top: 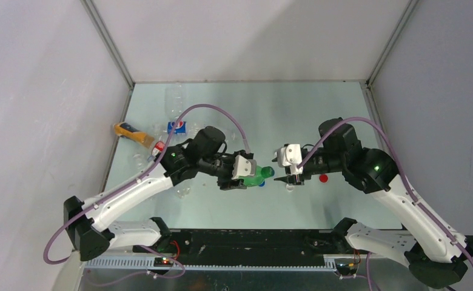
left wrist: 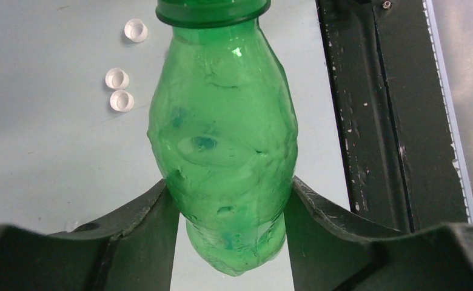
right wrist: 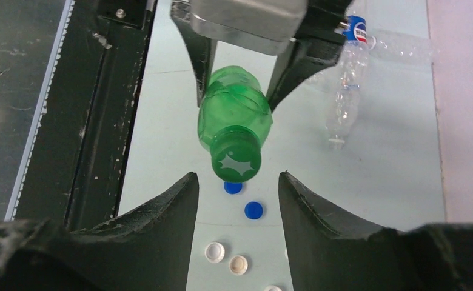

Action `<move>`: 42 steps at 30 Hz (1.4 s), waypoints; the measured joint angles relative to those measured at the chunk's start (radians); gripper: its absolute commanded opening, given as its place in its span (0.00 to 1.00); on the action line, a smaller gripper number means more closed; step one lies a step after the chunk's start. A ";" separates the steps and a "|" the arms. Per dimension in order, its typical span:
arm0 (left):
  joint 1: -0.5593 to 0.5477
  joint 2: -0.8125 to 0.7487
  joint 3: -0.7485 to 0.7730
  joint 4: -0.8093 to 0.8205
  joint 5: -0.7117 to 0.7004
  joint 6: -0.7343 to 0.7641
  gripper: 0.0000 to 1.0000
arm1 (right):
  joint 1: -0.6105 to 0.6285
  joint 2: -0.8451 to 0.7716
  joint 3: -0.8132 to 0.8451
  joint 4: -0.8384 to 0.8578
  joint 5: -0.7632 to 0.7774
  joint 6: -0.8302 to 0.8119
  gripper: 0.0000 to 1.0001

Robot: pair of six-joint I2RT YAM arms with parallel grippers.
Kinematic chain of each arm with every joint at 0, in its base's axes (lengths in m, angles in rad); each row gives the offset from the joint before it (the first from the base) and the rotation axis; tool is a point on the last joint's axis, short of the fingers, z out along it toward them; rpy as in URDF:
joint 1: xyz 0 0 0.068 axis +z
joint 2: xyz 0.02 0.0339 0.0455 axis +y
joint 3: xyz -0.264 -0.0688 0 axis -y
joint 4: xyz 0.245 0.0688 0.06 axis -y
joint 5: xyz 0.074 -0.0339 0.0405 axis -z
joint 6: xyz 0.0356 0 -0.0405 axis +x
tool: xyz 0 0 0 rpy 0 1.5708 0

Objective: Screw on the bottle caps
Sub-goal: Screw the bottle cap onto the plastic bottle.

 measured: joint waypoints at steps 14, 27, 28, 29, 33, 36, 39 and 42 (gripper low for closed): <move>0.000 0.026 0.019 -0.030 0.029 0.016 0.15 | 0.040 0.019 0.000 -0.011 -0.029 -0.084 0.46; 0.000 0.025 0.037 -0.051 0.021 0.016 0.14 | 0.044 0.057 0.000 0.014 -0.034 -0.032 0.00; -0.001 0.021 0.033 -0.050 0.012 0.012 0.14 | 0.044 0.061 0.000 0.024 -0.034 -0.013 0.00; -0.003 0.014 0.026 -0.044 -0.001 0.003 0.14 | 0.044 0.067 0.000 0.040 -0.031 0.027 0.00; -0.021 -0.037 -0.023 0.008 -0.121 -0.043 0.13 | 0.044 0.105 0.000 0.130 0.015 0.276 0.00; -0.039 -0.096 -0.086 0.075 -0.266 -0.086 0.11 | 0.045 0.145 0.001 0.195 0.119 0.555 0.00; -0.063 -0.138 -0.134 0.131 -0.435 -0.100 0.10 | 0.051 0.179 0.002 0.225 0.259 0.847 0.00; -0.110 -0.146 -0.169 0.187 -0.600 -0.097 0.09 | 0.068 0.198 0.003 0.232 0.407 1.122 0.00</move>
